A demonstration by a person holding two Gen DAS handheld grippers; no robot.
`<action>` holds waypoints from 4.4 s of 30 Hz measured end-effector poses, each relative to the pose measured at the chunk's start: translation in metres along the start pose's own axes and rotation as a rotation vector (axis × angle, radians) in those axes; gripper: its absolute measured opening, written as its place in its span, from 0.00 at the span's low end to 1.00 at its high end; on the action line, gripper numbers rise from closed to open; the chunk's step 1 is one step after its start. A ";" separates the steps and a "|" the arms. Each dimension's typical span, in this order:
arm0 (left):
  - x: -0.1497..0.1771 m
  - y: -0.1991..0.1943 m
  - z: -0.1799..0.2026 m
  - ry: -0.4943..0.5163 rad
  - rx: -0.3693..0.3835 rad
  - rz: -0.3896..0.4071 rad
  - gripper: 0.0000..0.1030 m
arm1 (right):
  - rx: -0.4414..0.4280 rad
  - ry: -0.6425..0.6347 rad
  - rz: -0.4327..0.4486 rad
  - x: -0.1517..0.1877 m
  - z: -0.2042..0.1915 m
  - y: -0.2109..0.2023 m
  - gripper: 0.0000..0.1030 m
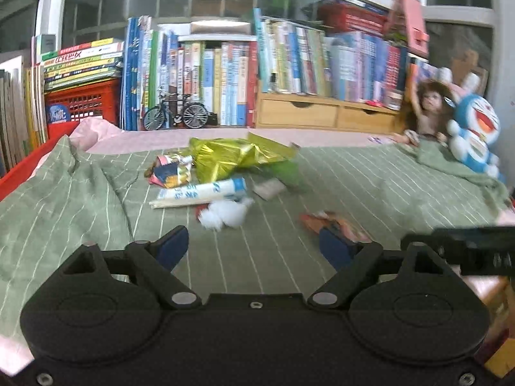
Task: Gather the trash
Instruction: 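Raise both tools back over the snack pile, then grasp the white tissue with the left tool while the right tool grasps the macaron packet, then carry the tissue and macaron packet over the bed edge toward the bin, then open both tools to drop the tissue and macaron packet into the bin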
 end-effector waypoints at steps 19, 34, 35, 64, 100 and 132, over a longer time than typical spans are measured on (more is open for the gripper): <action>0.002 0.092 -0.008 0.059 -0.048 -0.075 0.25 | 0.031 -0.119 -0.085 0.006 -0.017 0.079 0.46; -0.004 0.029 0.013 0.114 -0.002 -0.010 0.25 | 0.020 -0.079 -0.042 -0.003 -0.011 0.048 0.47; -0.004 0.026 0.014 0.115 0.002 -0.009 0.25 | 0.021 -0.078 -0.038 -0.004 -0.011 0.045 0.47; 0.036 -0.063 0.038 0.107 0.105 -0.030 0.25 | -0.014 -0.080 -0.045 0.027 -0.018 -0.027 0.47; 0.160 -0.121 0.059 0.086 0.189 -0.294 0.25 | -0.223 -0.166 -0.210 0.130 -0.045 -0.099 0.47; 0.305 -0.009 0.036 -0.006 0.065 -0.666 0.26 | 0.009 0.081 -0.592 0.246 0.024 0.000 0.47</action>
Point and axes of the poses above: each gripper's, at about its wrist camera, not at the fingertips, and y roughly the way its jaws point, z to its right, x to its underside, the point moved 10 cm from there along y, roughly the way its jaws point, and after that the axes turned 1 degree about z, right-handed, at the moved point
